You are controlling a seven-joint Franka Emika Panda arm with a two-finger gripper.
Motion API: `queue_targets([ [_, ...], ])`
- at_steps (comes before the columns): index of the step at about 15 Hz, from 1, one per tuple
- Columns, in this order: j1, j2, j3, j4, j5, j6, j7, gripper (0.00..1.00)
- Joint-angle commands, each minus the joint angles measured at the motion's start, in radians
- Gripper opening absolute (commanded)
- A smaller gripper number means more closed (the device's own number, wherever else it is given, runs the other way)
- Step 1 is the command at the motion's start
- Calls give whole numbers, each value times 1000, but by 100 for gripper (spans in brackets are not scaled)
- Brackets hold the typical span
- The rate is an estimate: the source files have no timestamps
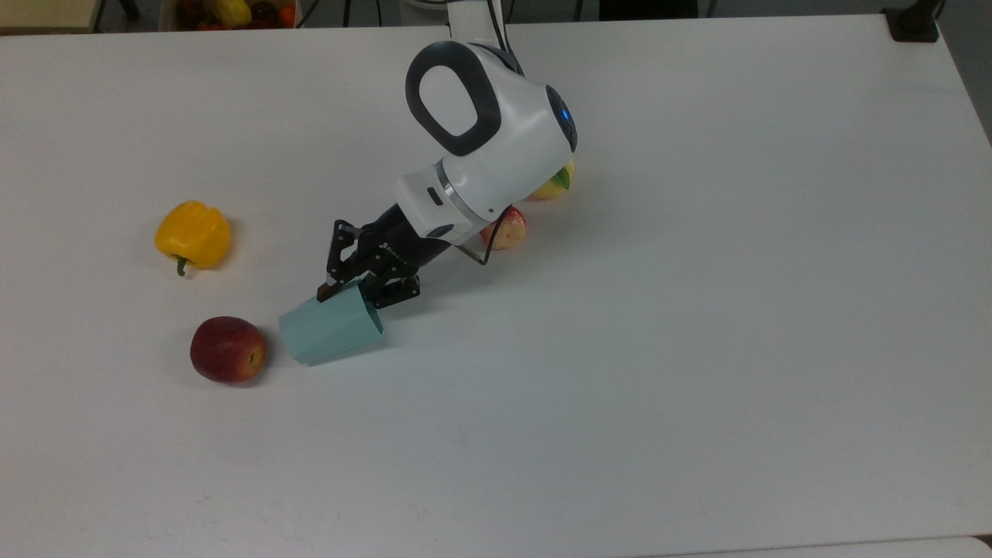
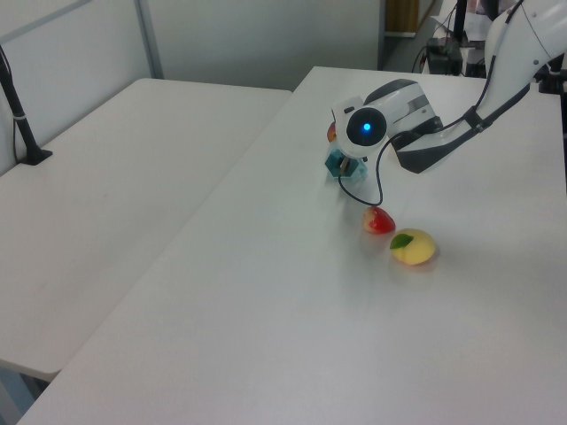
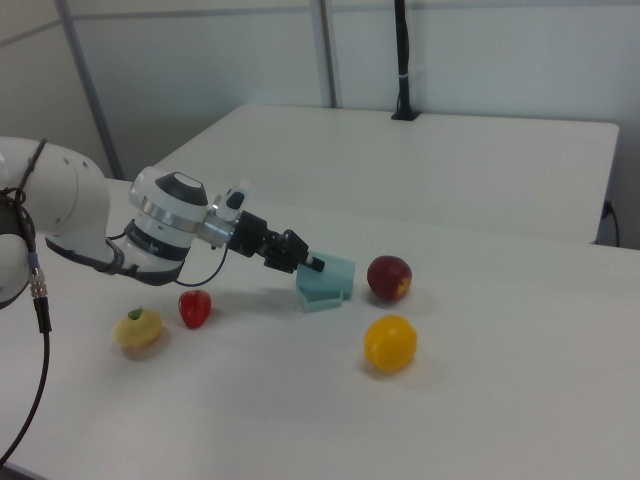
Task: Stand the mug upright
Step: 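Lift and rotate the mug so its base points down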
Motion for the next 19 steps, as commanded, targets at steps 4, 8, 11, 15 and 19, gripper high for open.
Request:
queue_targets([
  [4, 8, -28, -10, -7, 93, 43, 15, 0],
  [8, 6, -87, -4, 0, 310, 43, -69, 0],
  [11, 6, -147, -4, 33, 556, 32, -199, 0],
  [15, -23, -184, -10, 135, 857, -55, -386, 0],
  [19, -63, -189, -30, 217, 1141, -210, -640, 0],
])
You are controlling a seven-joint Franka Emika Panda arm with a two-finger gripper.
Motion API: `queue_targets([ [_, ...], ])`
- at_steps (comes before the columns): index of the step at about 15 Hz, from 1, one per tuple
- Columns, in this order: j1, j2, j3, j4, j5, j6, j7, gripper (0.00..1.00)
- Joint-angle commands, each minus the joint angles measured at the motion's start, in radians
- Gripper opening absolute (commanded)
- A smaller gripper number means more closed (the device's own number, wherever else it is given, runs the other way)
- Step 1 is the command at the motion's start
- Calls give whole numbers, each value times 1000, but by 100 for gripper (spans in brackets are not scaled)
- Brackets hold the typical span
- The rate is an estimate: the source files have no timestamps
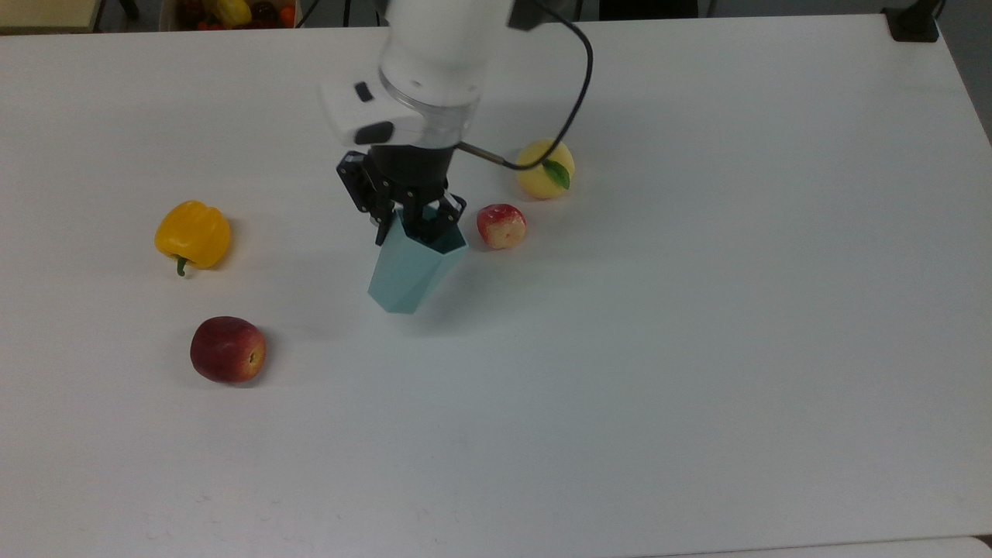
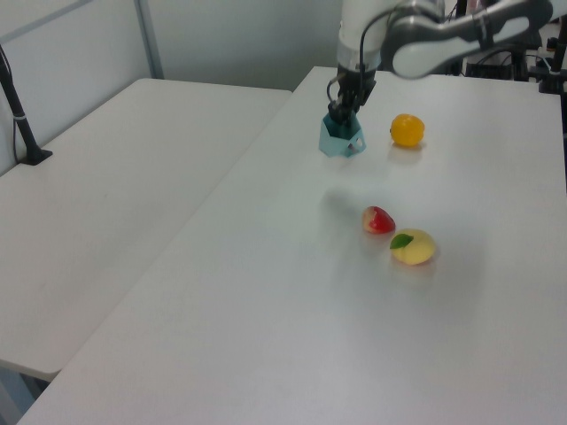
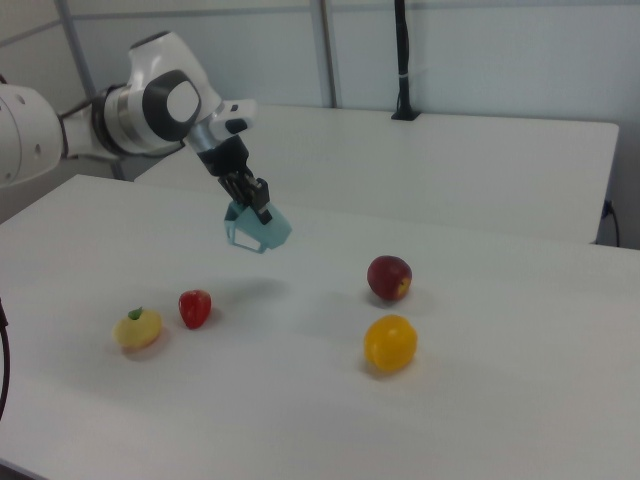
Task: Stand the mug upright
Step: 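Lift and rotate the mug so its base points down, then lower the upright mug onto the table and open the gripper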
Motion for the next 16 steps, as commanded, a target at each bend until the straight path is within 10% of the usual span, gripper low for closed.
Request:
queue_targets([
  [1, -28, -12, -27, 48, 209, -124, -257, 0],
  [6, -69, -11, -79, 48, 354, -287, -605, 0],
  [16, -87, 48, -93, -31, 330, -415, -793, 0],
])
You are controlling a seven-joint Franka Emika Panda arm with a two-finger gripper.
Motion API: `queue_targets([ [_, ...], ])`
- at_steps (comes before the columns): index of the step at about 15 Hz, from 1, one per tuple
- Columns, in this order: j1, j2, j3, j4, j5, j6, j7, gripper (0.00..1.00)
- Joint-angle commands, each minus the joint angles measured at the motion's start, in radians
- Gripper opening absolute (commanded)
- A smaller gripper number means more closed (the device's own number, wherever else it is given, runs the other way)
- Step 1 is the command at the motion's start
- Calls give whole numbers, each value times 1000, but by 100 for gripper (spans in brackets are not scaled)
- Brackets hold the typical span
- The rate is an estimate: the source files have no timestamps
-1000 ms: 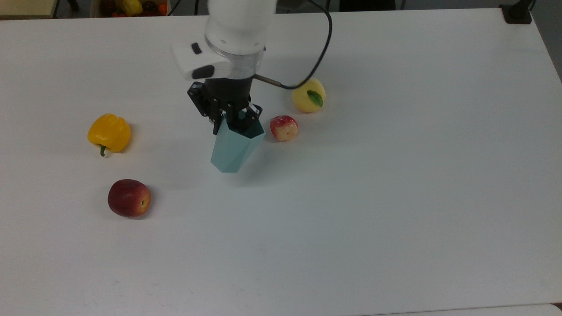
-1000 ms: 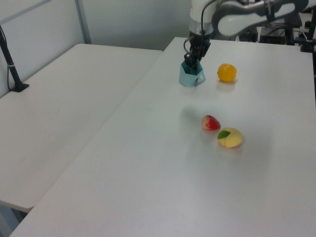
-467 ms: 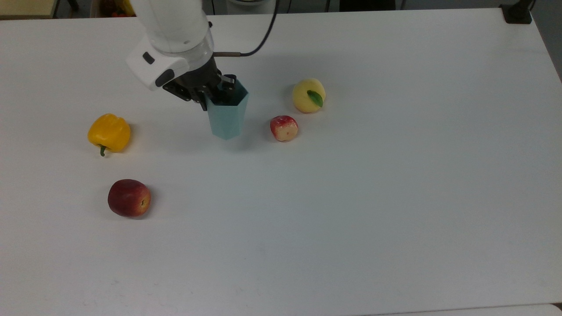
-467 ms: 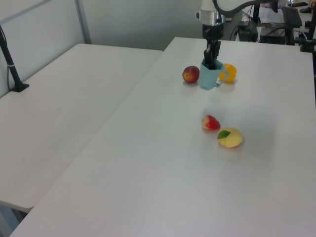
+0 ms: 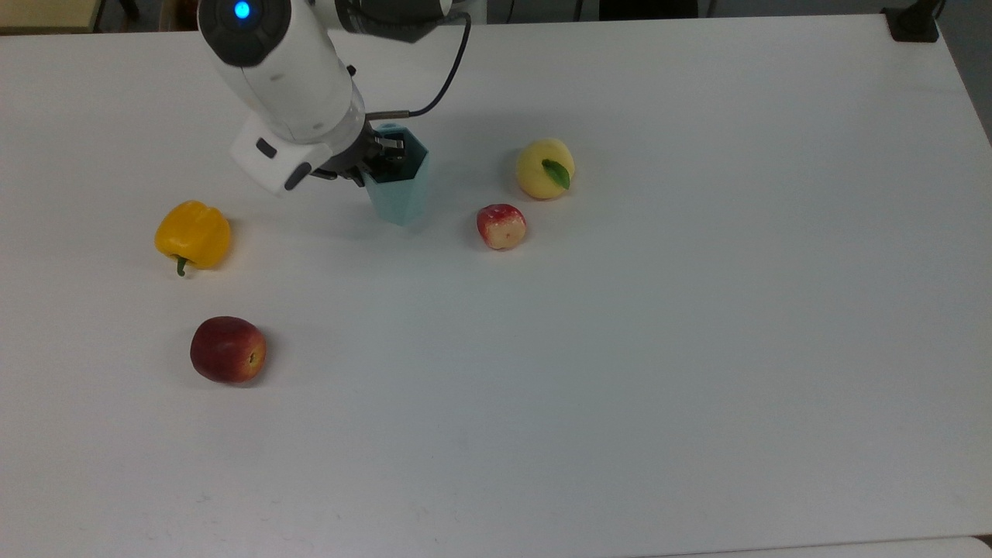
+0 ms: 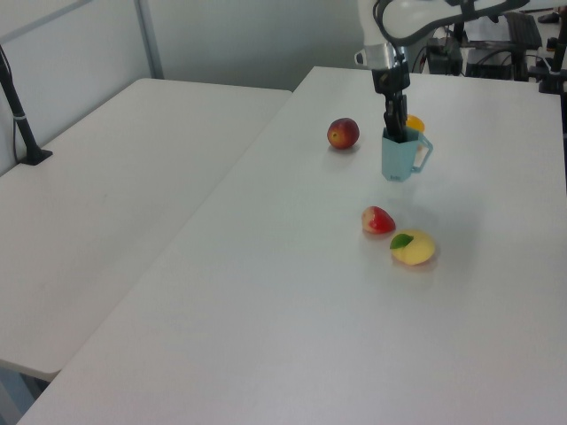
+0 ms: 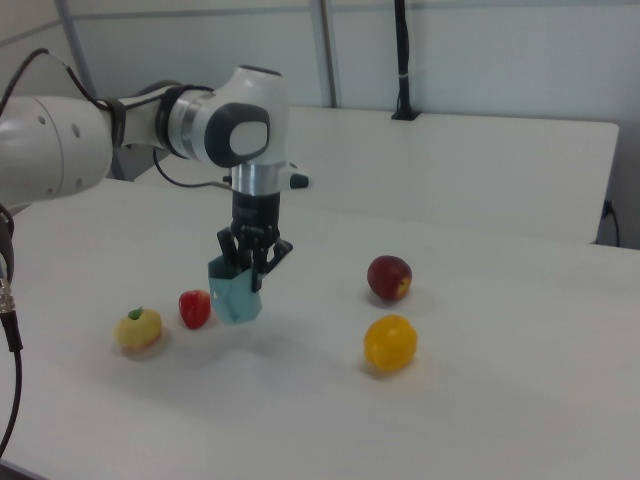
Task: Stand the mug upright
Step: 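Lower the upright mug onto the table and open the gripper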
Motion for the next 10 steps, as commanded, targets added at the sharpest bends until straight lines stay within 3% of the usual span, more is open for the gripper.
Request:
queue_targets([
  [1, 15, -12, -11, -70, -30, -13, -85, 0],
  [10, 9, -3, -9, -122, -136, -2, -101, 0],
])
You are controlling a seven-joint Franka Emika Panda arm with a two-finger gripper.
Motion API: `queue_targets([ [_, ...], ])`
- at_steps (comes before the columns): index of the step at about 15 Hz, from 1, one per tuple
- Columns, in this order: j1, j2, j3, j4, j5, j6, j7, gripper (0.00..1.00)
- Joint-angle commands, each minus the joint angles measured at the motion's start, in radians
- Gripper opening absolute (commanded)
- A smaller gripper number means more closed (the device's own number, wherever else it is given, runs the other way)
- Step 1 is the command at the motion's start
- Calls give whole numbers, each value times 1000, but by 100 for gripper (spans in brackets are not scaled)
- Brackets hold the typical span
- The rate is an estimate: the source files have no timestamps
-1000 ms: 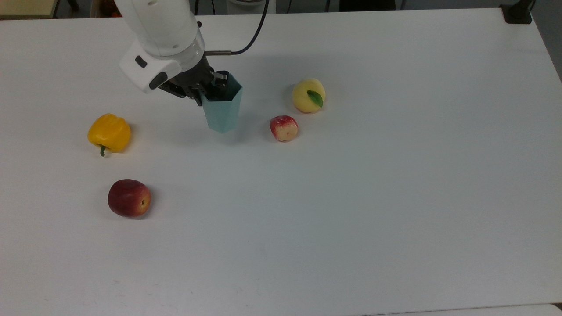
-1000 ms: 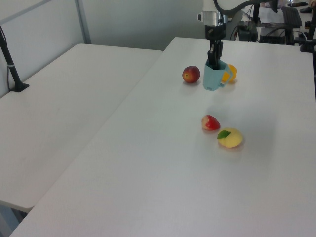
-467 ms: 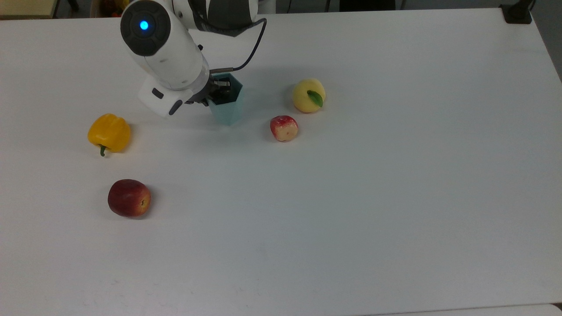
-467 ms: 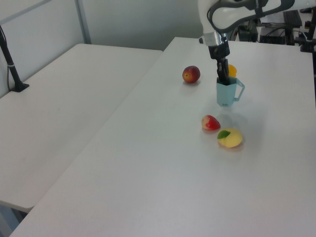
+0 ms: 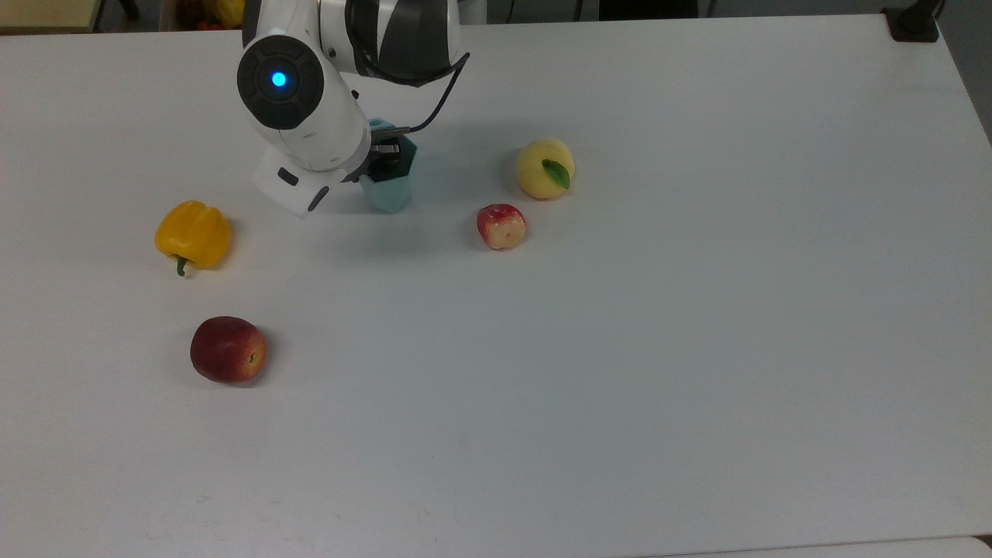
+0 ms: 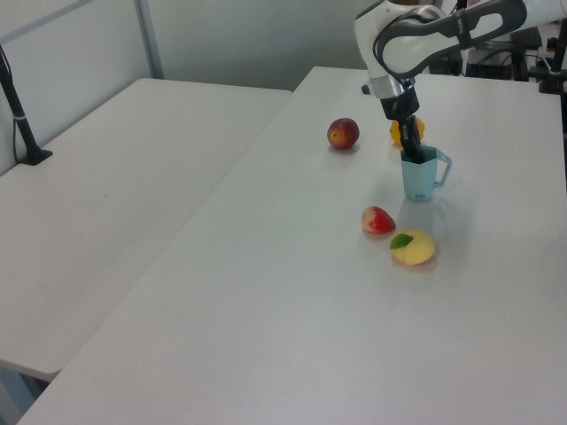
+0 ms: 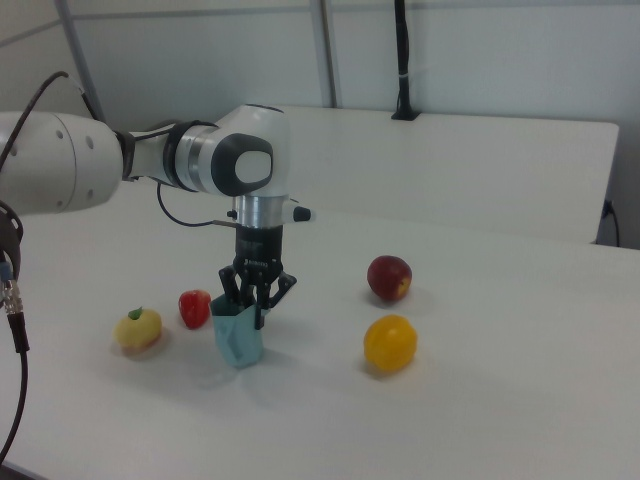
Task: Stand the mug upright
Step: 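Lower the upright mug onto the table and open the gripper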
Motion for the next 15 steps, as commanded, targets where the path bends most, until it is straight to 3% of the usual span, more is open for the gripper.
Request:
queue_targets([
  [1, 4, -22, -9, -32, -34, -1, -24, 0],
  [3, -5, -22, -9, -34, -32, 2, -24, 0],
  [4, -6, -22, -9, -40, -32, 4, -24, 9],
  [6, -6, -22, -9, -46, -31, 31, -18, 45],
  [8, -6, -23, -9, -46, -31, 31, -17, 75],
  [10, -5, -26, -9, -46, -31, 31, -11, 92],
  [12, -3, -35, -9, -40, -28, 27, -11, 100],
  [15, 9, -80, -8, -34, -17, 17, -7, 100],
])
